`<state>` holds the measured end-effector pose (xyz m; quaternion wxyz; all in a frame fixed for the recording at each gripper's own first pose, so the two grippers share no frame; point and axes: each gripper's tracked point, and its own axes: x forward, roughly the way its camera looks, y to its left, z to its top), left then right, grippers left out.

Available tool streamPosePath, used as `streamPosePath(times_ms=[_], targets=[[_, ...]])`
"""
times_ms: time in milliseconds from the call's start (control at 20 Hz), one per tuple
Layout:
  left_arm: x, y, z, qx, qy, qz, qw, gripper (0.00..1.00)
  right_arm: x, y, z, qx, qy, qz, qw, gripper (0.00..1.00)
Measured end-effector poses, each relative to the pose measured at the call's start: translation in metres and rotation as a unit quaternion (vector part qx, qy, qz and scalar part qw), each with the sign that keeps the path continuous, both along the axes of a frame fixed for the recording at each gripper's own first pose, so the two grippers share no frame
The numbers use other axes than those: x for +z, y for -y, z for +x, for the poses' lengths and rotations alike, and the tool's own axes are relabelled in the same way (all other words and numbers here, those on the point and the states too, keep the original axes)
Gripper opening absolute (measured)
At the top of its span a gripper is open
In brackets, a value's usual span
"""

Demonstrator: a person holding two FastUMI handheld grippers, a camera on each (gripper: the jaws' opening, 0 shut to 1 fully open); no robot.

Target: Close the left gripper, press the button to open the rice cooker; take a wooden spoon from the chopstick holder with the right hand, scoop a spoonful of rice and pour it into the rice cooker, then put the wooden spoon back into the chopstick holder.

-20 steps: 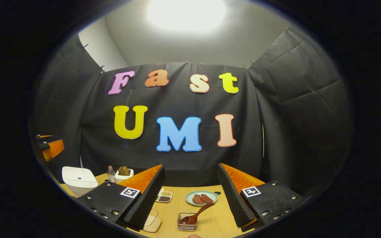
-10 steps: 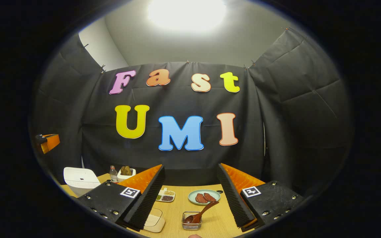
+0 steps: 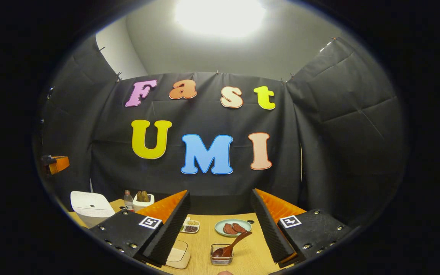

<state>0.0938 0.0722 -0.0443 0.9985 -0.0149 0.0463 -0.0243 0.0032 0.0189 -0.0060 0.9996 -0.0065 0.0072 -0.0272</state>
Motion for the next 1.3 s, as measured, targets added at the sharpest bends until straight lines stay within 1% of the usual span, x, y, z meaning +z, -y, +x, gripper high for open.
streamPosePath(times_ms=[200, 400, 550, 750, 1100, 1300], targets=[[-0.037, -0.015, 0.025, -0.011, -0.038, -0.019, 0.999, 0.1, -0.005, -0.001, -0.004, -0.014, -0.01, -0.005, 1.0, 0.96], [-0.075, -0.028, 0.048, -0.015, -0.075, -0.022, 0.997, 0.09, -0.007, -0.003, -0.003, -0.032, -0.015, -0.004, 0.999, 0.96], [-0.105, -0.029, 0.055, -0.026, -0.103, -0.035, 0.994, 0.09, -0.012, -0.006, -0.005, -0.04, -0.022, -0.009, 0.999, 0.96], [-0.15, -0.037, 0.067, -0.026, -0.144, -0.046, 0.988, 0.09, -0.015, -0.01, -0.008, -0.048, -0.032, -0.013, 0.998, 0.96], [-0.218, -0.039, 0.074, -0.02, -0.198, -0.032, 0.979, 0.09, -0.019, -0.01, -0.011, -0.06, -0.042, -0.022, 0.997, 0.96], [-0.247, -0.044, 0.067, -0.008, -0.225, -0.037, 0.974, 0.09, -0.022, -0.009, -0.011, -0.06, -0.047, -0.02, 0.997, 0.96]])
